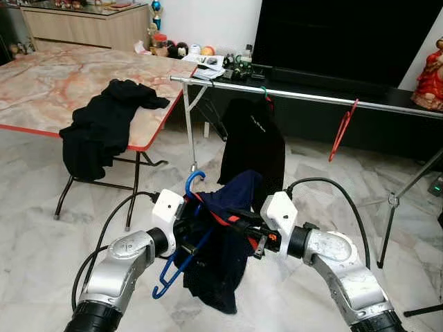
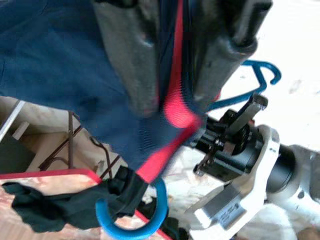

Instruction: Hang hanger

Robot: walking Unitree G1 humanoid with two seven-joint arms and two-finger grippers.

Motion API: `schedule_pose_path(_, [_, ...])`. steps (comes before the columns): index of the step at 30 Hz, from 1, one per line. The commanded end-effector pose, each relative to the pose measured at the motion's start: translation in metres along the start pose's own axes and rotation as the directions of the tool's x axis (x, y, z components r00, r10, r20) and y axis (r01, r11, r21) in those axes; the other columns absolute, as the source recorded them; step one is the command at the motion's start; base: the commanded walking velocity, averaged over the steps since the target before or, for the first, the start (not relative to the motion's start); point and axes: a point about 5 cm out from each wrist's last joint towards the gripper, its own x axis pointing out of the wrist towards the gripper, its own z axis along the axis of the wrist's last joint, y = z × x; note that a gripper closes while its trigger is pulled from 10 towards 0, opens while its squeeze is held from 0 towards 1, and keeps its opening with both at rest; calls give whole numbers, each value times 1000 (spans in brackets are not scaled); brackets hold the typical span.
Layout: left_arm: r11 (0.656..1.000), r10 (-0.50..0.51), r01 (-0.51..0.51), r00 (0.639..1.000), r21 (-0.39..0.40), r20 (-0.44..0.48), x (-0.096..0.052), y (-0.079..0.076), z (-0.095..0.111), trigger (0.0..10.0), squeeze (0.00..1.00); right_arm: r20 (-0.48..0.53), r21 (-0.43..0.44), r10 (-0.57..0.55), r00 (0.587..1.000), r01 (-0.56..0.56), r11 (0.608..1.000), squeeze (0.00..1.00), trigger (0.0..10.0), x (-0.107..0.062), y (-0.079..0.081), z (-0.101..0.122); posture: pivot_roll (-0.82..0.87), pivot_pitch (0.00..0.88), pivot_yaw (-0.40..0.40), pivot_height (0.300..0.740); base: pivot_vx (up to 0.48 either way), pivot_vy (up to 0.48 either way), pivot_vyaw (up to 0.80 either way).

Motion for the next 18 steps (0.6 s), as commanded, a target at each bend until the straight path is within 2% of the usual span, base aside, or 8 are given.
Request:
schedule_pose_path(1, [1000,-1,1,999,0,40,1,0,8,10000,0,-31,-13,21,999,-21,1000,1000,10000,-2,3,-1,95,15,-81,740,0,0,0])
schedule_pose_path(10, [1000,0,0,999,-3,33,0,1,5,10000,0,-103,-43,36,994,-40,998,1000,10000,-12,5,-9,93,15,-83,740,0,0,0])
schedule_pose_path(12, [1000,-14,14,1000,-3,20,-2,2,3,10000,0,-65,-42,-1,998,-1,999,1000,10000,-16,-1,-2,89,14,-83,740,0,0,0])
schedule_pose_path(13, [998,-57,57,998,21,-14,-6,0,-2,10000,0,-19,-46,-56,998,55,997,1000,10000,-22,-12,7,88,12,-83,740,0,0,0])
schedule_pose_path(18, [983,-170,176,980,54,-98,-15,-5,-13,10000,0,50,-71,-156,986,160,985,1000,10000,-33,-36,24,86,10,-84,740,0,0,0])
